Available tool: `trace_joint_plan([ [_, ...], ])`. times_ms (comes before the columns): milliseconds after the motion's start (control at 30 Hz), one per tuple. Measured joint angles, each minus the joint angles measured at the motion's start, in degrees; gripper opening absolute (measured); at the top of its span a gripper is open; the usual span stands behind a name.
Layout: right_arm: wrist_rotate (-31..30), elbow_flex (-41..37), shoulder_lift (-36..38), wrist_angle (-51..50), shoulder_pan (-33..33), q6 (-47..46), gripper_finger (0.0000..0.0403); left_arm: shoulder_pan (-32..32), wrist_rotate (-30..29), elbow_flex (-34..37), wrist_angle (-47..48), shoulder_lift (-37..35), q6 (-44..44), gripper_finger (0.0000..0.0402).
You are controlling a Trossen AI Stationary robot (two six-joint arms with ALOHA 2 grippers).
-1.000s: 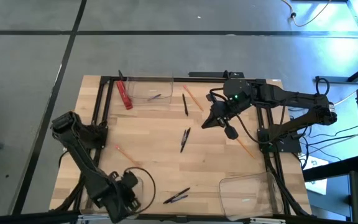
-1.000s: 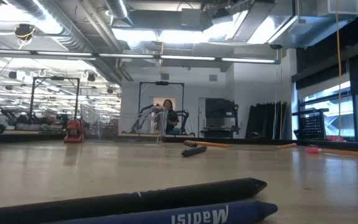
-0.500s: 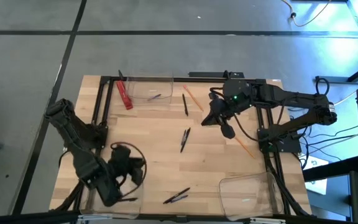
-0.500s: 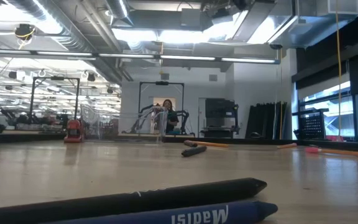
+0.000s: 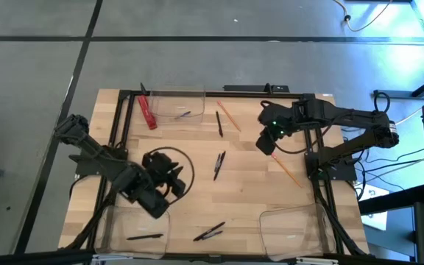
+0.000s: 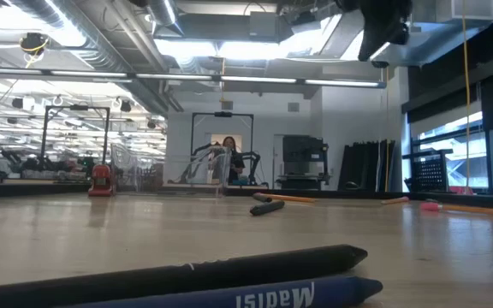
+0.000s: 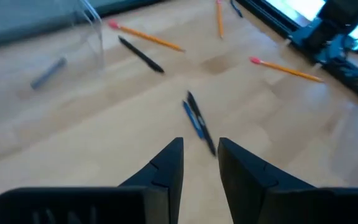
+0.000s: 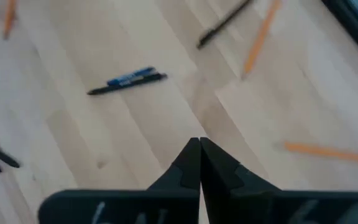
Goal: Sort crayons/erasers/pens/pencils in bins
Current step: Put the yellow pencil into the bottom right transparent bin
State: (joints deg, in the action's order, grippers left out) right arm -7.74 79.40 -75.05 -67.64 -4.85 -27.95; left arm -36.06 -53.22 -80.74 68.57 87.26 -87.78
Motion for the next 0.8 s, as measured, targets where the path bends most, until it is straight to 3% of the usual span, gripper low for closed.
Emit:
trace_joint_plan([
  [267,1.0,-5.0,0.0,-5.3,-4.0,-5.6,0.0002,5.6,-0.4,0.0,0.0,0.0,12.4,0.0092],
  [433,11.0,-12.8,0.0,-3.5,-5.7,-6.0,0.0004,7.5,-2.6,0.0,0.0,0.0,18.3,0.0092],
  [800,12.2,-25.1,0.0,2.8,-6.4,-7.9,0.0030,10.0,-4.3,0.0,0.0,-0.4,24.1,0.0092],
])
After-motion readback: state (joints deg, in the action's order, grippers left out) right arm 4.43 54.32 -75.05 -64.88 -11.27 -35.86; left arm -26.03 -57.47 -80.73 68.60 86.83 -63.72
